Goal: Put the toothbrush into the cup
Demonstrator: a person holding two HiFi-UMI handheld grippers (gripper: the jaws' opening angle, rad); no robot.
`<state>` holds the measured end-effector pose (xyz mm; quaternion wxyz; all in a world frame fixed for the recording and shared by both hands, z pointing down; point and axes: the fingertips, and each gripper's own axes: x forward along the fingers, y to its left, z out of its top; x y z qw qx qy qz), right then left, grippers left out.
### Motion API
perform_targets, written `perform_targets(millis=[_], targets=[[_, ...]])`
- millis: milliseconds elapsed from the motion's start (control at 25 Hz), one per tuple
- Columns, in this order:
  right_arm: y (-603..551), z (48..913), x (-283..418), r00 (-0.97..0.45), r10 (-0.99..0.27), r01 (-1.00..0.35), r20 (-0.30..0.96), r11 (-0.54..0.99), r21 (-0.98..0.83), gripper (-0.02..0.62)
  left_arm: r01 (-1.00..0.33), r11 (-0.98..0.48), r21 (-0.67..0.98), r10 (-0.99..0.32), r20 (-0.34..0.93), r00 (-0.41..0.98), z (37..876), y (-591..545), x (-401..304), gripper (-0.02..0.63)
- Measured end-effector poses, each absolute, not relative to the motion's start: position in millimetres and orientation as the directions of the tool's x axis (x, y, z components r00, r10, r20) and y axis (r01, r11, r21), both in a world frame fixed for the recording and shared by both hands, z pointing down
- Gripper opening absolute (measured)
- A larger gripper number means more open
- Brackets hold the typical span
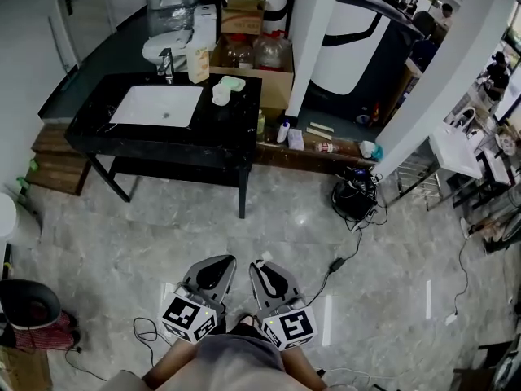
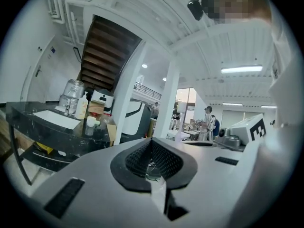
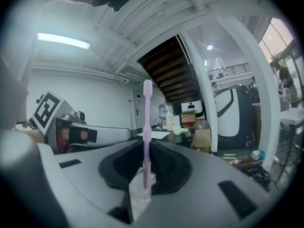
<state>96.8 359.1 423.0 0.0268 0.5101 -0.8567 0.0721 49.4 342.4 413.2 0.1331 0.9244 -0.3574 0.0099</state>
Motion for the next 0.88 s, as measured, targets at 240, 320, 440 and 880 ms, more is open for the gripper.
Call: perform_targets(millis=[240, 320, 440, 880], targets=[[305.0, 407.5, 76.2, -0.465, -0.880, -0.885, 0.097, 0.461, -0.060, 0.048, -0.657, -0.720, 0.226, -0.662, 0.063, 0.747, 396.4, 287.4, 25.6, 0.009], [288.6, 404.5, 67.8, -0.456, -0.885, -0.890, 0.094, 0.454, -0.040, 0.048, -0.654, -0.723, 0.222, -0.662, 0.048, 0.748, 391.6, 271.1, 16.7, 0.009], [266.5, 398.2, 53.7, -0.448, -0.890, -0.894, 0.090, 0.449, -0.013, 0.048, -0.647, -0.731, 0.215, -0.657, 0.033, 0.753, 385.1, 250.4, 4.4, 0.009], [215.7, 395.5, 6.3, -0.437, -0.894, -0.898, 0.095, 0.441, 0.016, 0.048, -0.634, -0.740, 0.222, -0.649, 0.009, 0.761, 388.4, 200.4, -44.7, 0.009]])
